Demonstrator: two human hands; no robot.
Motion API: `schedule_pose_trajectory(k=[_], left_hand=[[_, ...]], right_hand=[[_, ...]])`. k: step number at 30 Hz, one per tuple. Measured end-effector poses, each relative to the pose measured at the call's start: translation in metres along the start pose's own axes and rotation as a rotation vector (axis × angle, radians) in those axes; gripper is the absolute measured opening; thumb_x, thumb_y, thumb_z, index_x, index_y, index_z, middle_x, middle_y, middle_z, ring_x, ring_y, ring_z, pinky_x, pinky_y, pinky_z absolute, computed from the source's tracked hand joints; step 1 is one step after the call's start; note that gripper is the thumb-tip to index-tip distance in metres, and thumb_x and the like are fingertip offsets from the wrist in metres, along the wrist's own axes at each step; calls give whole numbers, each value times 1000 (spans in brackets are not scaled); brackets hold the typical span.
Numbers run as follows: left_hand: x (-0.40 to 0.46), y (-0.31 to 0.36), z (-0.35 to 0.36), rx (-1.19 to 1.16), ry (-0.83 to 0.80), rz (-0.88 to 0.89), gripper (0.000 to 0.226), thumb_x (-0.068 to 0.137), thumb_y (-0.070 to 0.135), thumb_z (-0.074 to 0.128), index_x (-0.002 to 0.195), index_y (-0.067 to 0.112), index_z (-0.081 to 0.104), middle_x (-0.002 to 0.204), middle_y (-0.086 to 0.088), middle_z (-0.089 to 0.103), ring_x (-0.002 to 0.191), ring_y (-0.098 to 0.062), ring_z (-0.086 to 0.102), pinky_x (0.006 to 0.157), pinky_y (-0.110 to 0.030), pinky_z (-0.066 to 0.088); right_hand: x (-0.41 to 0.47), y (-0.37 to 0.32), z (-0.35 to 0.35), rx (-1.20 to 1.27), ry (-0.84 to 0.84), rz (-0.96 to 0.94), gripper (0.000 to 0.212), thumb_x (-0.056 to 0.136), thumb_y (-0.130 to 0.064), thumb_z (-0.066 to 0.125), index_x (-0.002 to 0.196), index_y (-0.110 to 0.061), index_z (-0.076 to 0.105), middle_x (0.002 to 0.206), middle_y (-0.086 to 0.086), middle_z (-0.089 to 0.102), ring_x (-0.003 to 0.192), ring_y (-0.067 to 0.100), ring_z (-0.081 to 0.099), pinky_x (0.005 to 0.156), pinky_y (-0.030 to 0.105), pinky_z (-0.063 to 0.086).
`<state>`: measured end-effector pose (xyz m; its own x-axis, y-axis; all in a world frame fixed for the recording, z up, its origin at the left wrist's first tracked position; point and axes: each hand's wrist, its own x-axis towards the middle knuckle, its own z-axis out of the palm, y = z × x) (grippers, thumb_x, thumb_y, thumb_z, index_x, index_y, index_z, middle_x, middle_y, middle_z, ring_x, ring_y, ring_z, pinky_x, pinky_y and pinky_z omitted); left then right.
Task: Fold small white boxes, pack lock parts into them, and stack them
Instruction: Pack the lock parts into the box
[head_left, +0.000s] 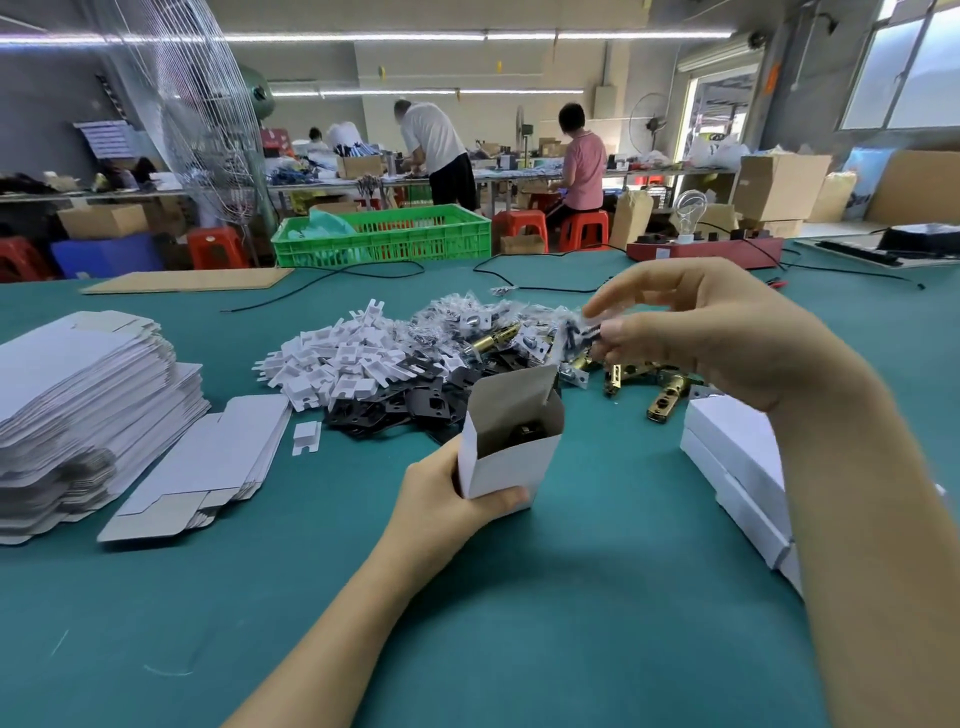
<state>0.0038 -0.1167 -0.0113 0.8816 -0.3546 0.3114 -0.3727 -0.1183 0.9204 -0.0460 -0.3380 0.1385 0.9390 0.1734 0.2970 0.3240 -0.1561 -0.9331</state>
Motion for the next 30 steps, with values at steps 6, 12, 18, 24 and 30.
schedule_pose_trajectory(k=[6, 12, 18, 24, 30], left_hand=[[1, -3, 2, -7, 10, 14, 41, 57, 44, 80, 95, 50, 69, 93, 17, 73, 82, 0, 65, 70, -13, 49], [2, -5, 0, -47, 25, -32, 41, 62, 27, 83, 91, 52, 69, 93, 18, 73, 83, 3, 66, 66, -10, 49], [2, -4, 1, -45, 25, -27, 42, 62, 27, 81, 91, 54, 68, 89, 20, 73, 78, 4, 64, 66, -9, 48], [4, -6, 0, -27, 35, -44, 39, 62, 31, 81, 89, 55, 67, 90, 21, 73, 81, 4, 66, 66, -9, 48], [4, -5, 0, -42, 32, -35, 40, 62, 30, 82, 89, 55, 67, 92, 21, 73, 84, 4, 66, 66, -9, 48]], right_hand=[[-3, -26, 27, -325, -26, -122, 18, 74, -3, 76, 90, -7, 69, 82, 8, 73, 74, 24, 72, 64, 21, 56], [-3, -34, 40, -444, -36, -158, 13, 76, -4, 77, 87, -7, 71, 78, 5, 73, 71, 19, 71, 64, 18, 55], [8, -21, 64, -892, -79, -73, 12, 76, -8, 70, 72, -19, 66, 68, -3, 68, 69, 12, 67, 66, 28, 54], [13, -12, 79, -936, 43, -216, 9, 79, -5, 65, 76, -14, 62, 76, 0, 65, 73, 15, 59, 70, 24, 44], [14, -10, 82, -898, 100, -268, 9, 78, -5, 68, 76, -12, 64, 76, 0, 66, 73, 15, 61, 69, 25, 45]])
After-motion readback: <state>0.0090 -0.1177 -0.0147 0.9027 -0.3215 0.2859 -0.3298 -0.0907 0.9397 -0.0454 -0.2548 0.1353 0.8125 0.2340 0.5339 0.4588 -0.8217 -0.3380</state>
